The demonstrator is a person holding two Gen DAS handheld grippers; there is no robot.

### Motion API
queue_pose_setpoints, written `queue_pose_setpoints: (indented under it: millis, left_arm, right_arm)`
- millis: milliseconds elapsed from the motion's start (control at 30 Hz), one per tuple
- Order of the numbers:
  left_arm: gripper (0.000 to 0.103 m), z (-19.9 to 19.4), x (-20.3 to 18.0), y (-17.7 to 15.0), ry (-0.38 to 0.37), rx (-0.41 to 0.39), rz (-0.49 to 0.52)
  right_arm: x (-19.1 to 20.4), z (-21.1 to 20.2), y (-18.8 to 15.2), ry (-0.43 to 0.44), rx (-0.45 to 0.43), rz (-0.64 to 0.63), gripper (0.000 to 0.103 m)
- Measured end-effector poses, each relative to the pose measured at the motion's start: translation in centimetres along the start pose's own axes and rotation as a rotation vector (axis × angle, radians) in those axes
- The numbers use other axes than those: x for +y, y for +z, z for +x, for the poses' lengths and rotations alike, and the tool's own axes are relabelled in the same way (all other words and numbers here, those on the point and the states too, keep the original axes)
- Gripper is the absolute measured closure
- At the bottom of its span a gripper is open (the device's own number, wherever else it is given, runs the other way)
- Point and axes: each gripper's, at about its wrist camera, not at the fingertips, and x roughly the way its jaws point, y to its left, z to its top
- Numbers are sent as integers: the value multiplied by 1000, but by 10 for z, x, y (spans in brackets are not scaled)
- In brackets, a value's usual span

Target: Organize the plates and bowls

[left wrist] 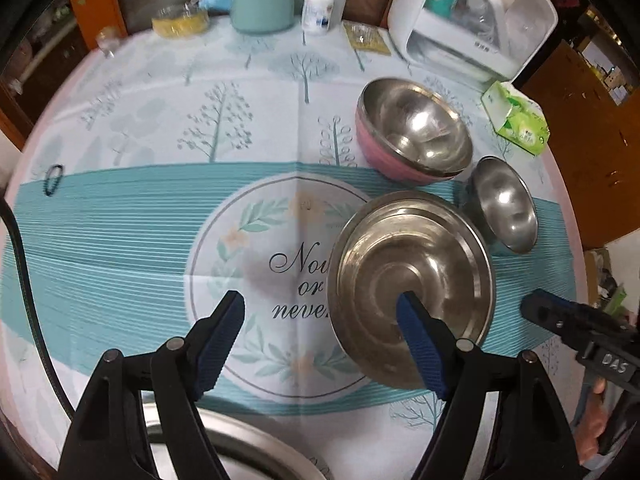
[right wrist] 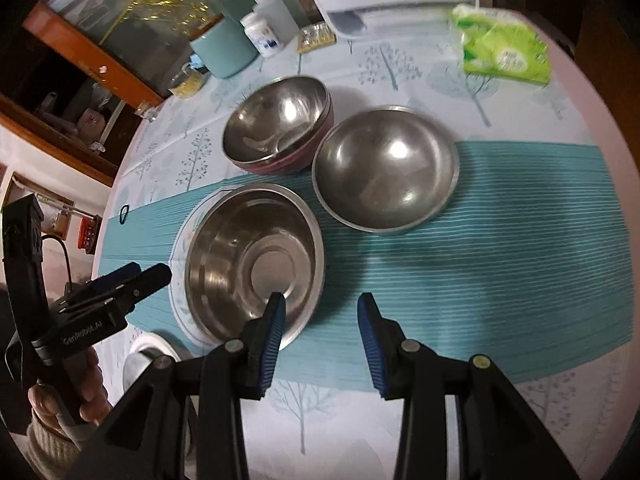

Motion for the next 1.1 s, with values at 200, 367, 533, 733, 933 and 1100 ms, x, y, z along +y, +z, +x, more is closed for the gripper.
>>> queue_pose_setpoints:
  millis: [200, 367, 533, 733, 933, 1100]
  left_arm:
    - [38, 23, 7, 13, -69, 71, -7]
    - [58, 38, 7, 18, -107, 118, 2]
    - [76, 49, 7, 19, -133, 154, -2]
    - [92, 53, 5, 22, -137, 176, 13]
    - [96, 54, 1, 16, -137, 200, 36]
    - [96, 42, -5, 4, -162, 199, 46]
  right_arm:
    - [1, 35, 12, 7, 73, 49, 65]
    - [1, 47, 14, -3, 101, 51, 67]
    - [-1, 53, 14, 5, 126, 53, 83]
    - [-2, 54, 17, 29, 135, 57, 93]
    - [-4, 50, 14, 39, 133, 51, 93]
    - [-8, 38, 6, 48, 125, 48, 94]
